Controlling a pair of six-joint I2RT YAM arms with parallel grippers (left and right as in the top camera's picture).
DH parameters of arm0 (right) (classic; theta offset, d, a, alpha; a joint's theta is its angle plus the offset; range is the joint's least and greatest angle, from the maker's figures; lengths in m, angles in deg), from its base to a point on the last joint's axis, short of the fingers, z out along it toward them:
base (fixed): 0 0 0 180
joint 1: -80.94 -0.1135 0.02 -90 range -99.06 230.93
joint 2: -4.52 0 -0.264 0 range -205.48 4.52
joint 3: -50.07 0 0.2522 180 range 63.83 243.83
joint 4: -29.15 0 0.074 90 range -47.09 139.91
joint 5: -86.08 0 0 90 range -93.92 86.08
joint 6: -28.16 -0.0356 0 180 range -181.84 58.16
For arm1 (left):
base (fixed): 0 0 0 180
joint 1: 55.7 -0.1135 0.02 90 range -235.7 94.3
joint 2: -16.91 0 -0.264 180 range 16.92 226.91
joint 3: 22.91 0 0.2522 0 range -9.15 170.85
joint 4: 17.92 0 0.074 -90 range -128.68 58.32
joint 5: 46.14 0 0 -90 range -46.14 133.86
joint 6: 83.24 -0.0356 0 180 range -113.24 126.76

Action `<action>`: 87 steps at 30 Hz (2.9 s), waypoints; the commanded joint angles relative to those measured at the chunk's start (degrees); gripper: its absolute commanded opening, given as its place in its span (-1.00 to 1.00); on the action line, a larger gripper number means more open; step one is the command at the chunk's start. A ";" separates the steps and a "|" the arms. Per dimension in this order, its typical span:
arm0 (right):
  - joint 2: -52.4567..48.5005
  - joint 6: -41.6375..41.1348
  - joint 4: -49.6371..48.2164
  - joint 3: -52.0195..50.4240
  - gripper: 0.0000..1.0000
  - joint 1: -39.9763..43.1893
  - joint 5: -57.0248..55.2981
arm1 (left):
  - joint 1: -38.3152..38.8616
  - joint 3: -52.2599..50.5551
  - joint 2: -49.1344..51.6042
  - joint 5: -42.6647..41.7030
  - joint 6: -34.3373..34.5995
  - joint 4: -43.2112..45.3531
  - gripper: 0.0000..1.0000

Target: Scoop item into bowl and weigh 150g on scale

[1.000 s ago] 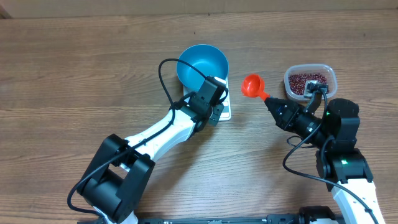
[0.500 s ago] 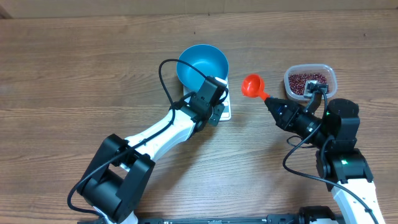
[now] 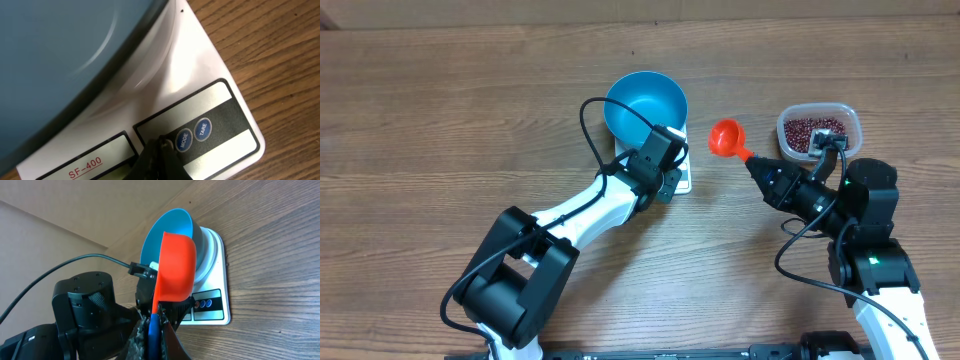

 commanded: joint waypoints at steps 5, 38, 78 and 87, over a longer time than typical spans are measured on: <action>0.70 0.28 -0.11 0.76 -0.93 0.20 -0.35 | 0.37 -0.26 0.48 -0.72 0.22 0.11 -0.91; 0.70 0.26 -0.11 0.76 -0.93 0.20 -0.33 | 0.37 -0.26 0.59 -0.90 0.22 -1.22 -0.91; 0.70 0.26 -0.11 0.76 -0.93 0.20 -0.33 | 0.37 -0.26 0.59 -0.94 0.44 -1.92 -0.91; 0.70 0.04 -0.11 0.76 -0.93 0.20 -0.33 | 0.37 -0.26 0.59 -0.94 0.44 -1.88 -0.91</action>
